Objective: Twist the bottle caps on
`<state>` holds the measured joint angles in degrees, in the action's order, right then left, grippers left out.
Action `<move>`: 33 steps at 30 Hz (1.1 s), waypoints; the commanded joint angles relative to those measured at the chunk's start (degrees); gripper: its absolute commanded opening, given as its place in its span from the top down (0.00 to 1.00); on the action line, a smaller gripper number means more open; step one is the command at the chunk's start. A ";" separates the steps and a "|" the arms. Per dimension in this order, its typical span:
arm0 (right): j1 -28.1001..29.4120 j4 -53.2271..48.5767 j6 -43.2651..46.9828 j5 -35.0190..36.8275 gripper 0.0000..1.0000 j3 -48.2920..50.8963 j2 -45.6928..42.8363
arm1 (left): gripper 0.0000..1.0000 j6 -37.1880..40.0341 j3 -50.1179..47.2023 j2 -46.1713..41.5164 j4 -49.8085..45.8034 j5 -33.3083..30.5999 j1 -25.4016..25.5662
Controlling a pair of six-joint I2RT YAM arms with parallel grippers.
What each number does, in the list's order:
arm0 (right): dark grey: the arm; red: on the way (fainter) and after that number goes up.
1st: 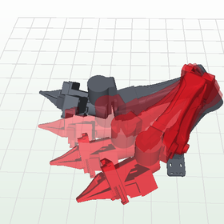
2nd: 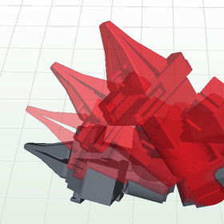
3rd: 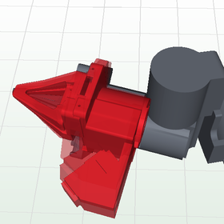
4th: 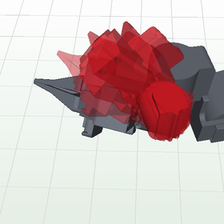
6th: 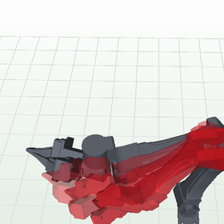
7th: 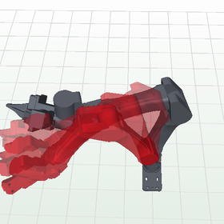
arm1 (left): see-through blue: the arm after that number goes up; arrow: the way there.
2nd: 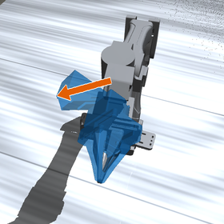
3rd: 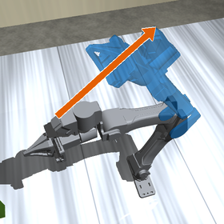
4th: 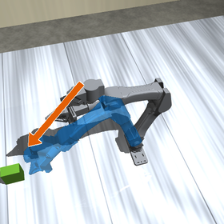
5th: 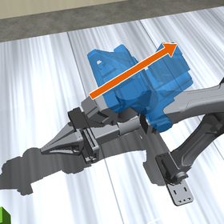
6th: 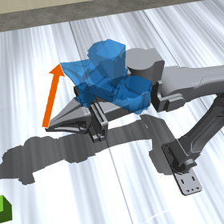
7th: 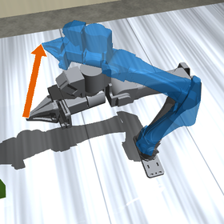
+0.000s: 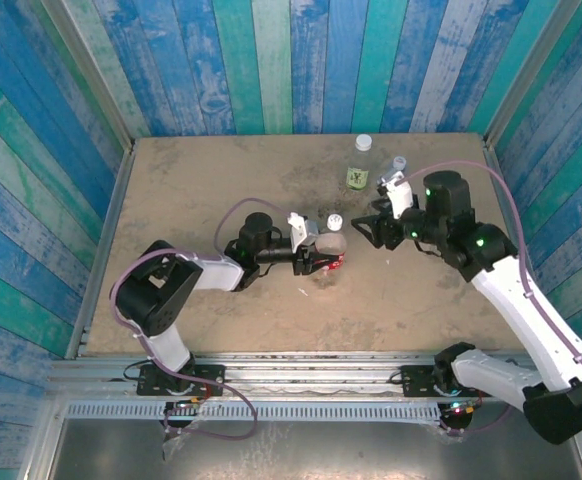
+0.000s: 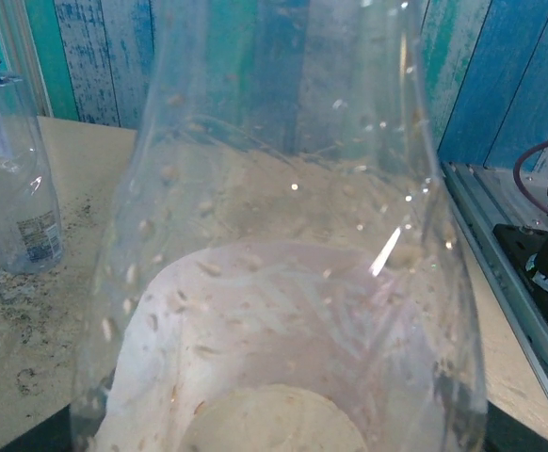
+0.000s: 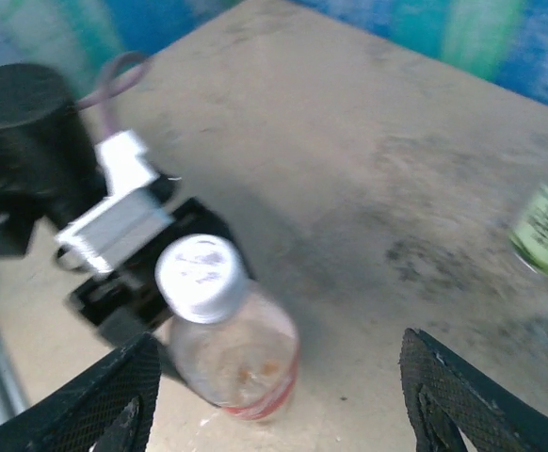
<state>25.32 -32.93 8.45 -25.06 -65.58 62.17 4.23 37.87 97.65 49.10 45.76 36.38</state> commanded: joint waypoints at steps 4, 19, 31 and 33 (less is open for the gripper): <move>2.70 -22.97 21.22 -4.65 0.30 -11.55 6.91 | 0.42 11.04 -0.13 -6.37 -18.31 0.47 -0.17; 11.50 -36.34 37.20 0.13 0.57 -27.27 19.21 | 0.43 20.96 4.46 -6.22 -30.64 7.86 -0.23; 11.28 -38.44 38.05 2.53 0.62 -28.81 22.09 | 0.42 22.70 5.48 -5.13 -33.44 8.16 -0.30; 11.19 -39.19 38.11 2.37 0.65 -29.06 22.59 | 0.42 22.92 6.21 -4.84 -33.74 8.83 -0.33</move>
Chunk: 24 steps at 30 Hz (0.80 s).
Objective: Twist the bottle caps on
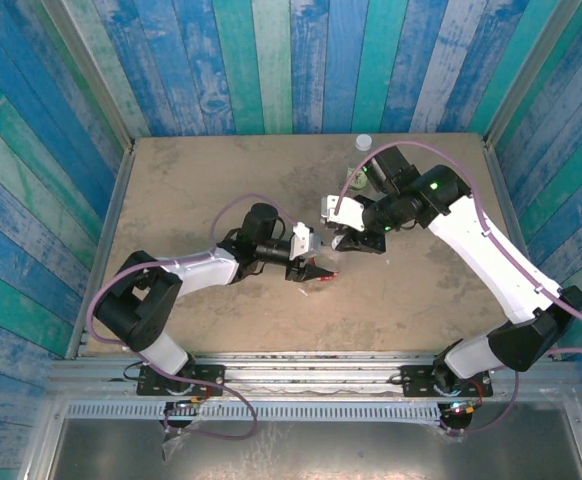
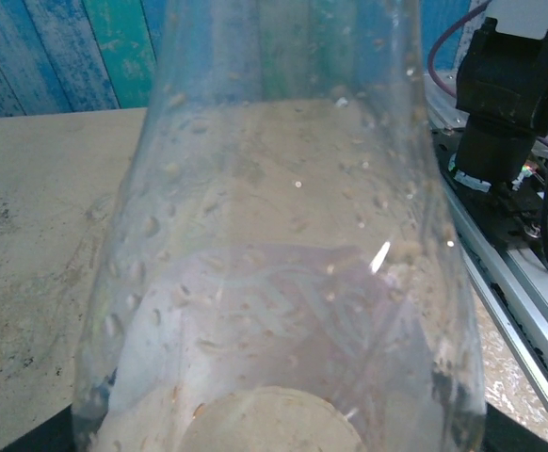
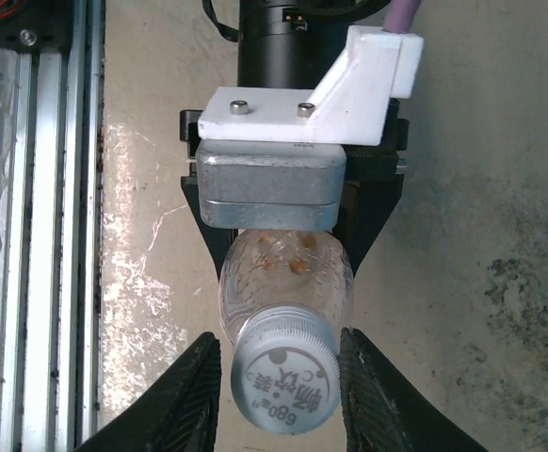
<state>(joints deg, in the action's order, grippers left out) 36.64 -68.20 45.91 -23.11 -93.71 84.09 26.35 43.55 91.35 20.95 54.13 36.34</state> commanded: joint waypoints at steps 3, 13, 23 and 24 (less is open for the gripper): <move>-0.26 -4.74 1.29 1.05 0.61 -1.00 1.37 | 0.42 1.79 2.34 2.20 -7.83 1.19 -0.56; -1.57 -6.15 2.65 0.34 0.70 -2.31 3.60 | 0.42 1.40 0.93 2.71 -7.42 -0.02 -0.58; -1.58 -6.55 3.96 -5.67 0.81 -4.54 3.65 | 0.13 -4.94 -0.18 3.31 1.31 -0.28 -0.61; -1.57 -6.23 4.67 -6.94 0.81 -4.09 3.05 | 0.12 -4.95 0.00 3.39 1.32 0.36 -0.57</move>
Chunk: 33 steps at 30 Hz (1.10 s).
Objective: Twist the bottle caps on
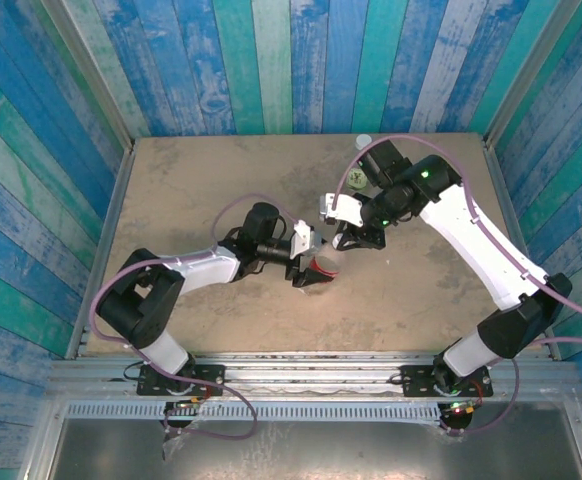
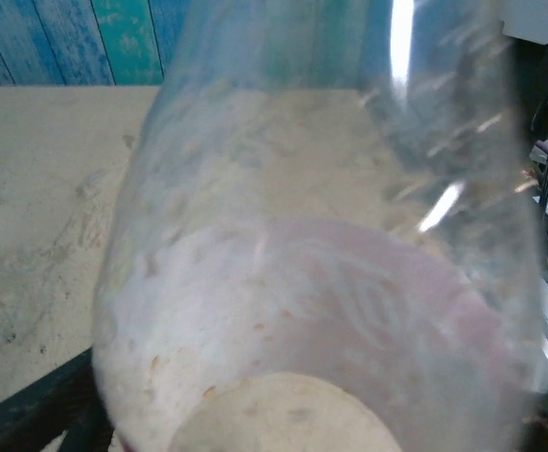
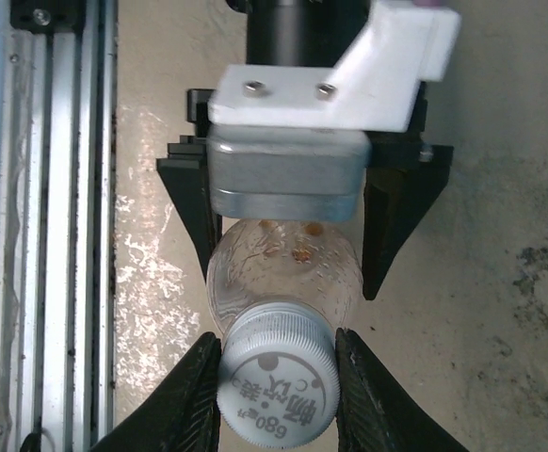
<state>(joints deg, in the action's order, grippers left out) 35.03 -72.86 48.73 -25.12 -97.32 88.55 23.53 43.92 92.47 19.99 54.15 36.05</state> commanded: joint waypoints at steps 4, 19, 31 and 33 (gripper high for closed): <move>0.04 0.43 3.16 -6.44 0.81 1.63 -3.77 | 0.11 -2.12 0.02 2.90 2.17 1.64 -0.31; 0.02 9.49 -1.29 -6.64 0.82 12.18 -10.07 | 0.30 -6.43 1.13 6.15 9.55 6.78 -0.20; 0.99 15.58 -19.31 8.77 0.80 12.47 -11.62 | 0.46 -8.39 -2.91 1.51 16.78 -13.72 -0.19; 1.07 19.20 -30.39 13.19 0.78 12.07 -12.23 | 0.47 -9.44 -4.51 -0.21 20.56 -23.47 -0.21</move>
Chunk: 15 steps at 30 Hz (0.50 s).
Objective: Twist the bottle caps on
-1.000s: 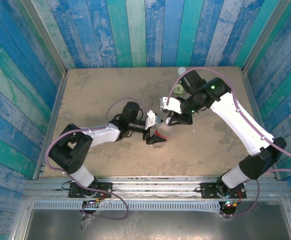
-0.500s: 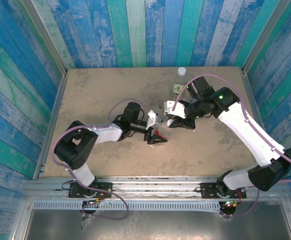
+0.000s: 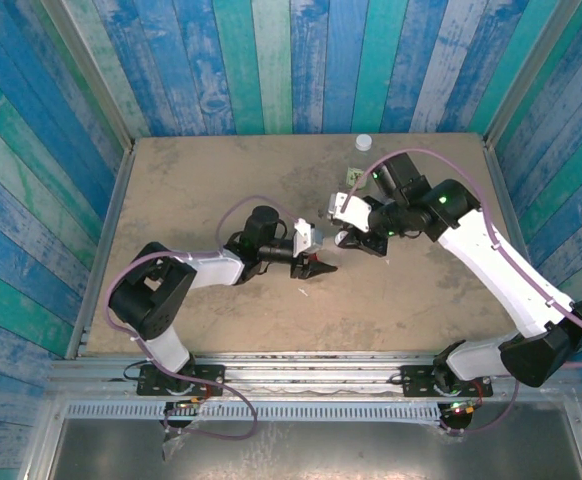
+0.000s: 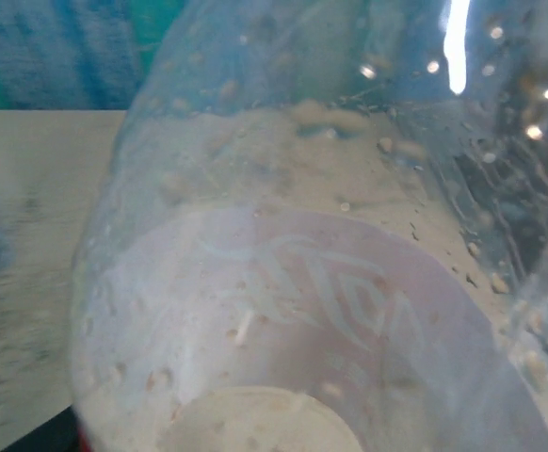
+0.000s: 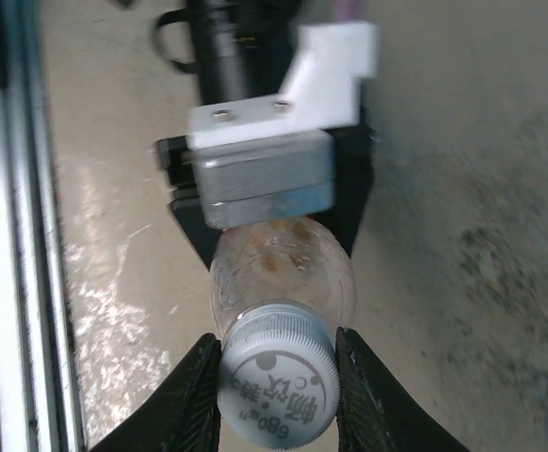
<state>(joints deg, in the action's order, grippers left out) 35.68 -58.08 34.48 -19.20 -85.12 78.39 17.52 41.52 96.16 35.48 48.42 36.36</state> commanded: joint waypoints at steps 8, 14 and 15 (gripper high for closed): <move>1.08 5.06 -61.40 15.95 0.89 2.01 -4.59 | 0.51 0.73 -5.08 -8.04 7.52 -37.60 1.69; 1.47 2.84 -62.22 15.26 0.68 3.24 -8.53 | 0.51 1.01 -9.00 -11.19 9.91 -34.27 2.66; 1.46 4.29 -59.19 14.35 0.59 3.49 -9.46 | 0.51 0.65 -8.85 -11.31 8.83 -32.89 2.66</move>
<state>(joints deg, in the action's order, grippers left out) 37.74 -50.46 -22.02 -7.33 -82.15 73.43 19.75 34.54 87.77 44.82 20.18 40.99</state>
